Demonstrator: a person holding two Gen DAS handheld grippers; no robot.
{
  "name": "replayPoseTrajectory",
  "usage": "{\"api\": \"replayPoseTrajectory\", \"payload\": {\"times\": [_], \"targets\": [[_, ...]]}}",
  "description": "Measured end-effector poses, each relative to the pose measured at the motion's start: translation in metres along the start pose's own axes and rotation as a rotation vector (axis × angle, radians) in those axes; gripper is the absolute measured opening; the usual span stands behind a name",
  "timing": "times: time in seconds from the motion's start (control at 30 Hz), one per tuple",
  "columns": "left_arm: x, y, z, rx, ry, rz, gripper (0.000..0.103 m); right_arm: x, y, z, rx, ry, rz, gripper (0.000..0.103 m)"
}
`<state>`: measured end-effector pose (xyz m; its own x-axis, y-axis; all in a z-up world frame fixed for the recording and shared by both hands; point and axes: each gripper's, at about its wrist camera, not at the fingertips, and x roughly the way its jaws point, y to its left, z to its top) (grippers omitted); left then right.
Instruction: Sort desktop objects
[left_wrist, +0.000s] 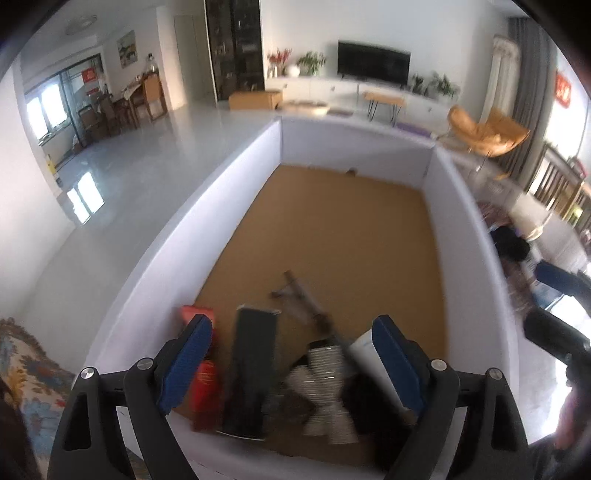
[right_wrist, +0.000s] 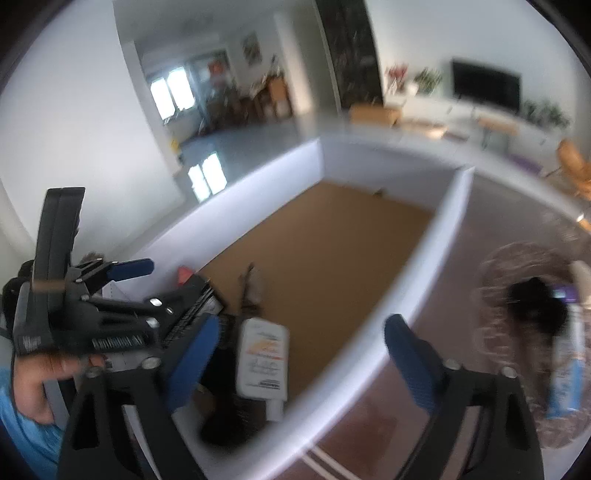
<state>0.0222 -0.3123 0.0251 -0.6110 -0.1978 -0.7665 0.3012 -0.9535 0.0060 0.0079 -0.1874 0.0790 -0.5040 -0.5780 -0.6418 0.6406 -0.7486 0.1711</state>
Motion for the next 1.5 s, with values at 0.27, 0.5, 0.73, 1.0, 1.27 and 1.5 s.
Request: {"api": "replayPoseTrajectory", "payload": {"times": [0.27,0.5,0.73,1.0,1.27,1.5], "targets": [[-0.051,-0.102,-0.001,0.077,-0.14,-0.28,0.094,-0.065,-0.125,-0.082,0.093,-0.032,-0.428,0.103],[-0.033,-0.24,-0.038,0.269,-0.048,-0.485,0.103,-0.099,-0.24,-0.145,0.278,0.116,-0.604,0.103],[0.066,-0.318,-0.054,0.36,0.077,-0.398,0.103,-0.104,-0.283,-0.173,0.42,0.153,-0.584,0.103],[0.108,-0.323,-0.033,0.36,0.057,-0.278,0.103,-0.096,-0.283,-0.179,0.397,0.175,-0.596,0.103],[0.119,-0.323,-0.04,0.301,0.069,-0.227,0.103,-0.096,-0.282,-0.179,0.394,0.175,-0.598,0.103],[0.118,-0.324,-0.041,0.301,0.072,-0.241,0.103,-0.096,-0.282,-0.18,0.394,0.175,-0.598,0.103]]}}
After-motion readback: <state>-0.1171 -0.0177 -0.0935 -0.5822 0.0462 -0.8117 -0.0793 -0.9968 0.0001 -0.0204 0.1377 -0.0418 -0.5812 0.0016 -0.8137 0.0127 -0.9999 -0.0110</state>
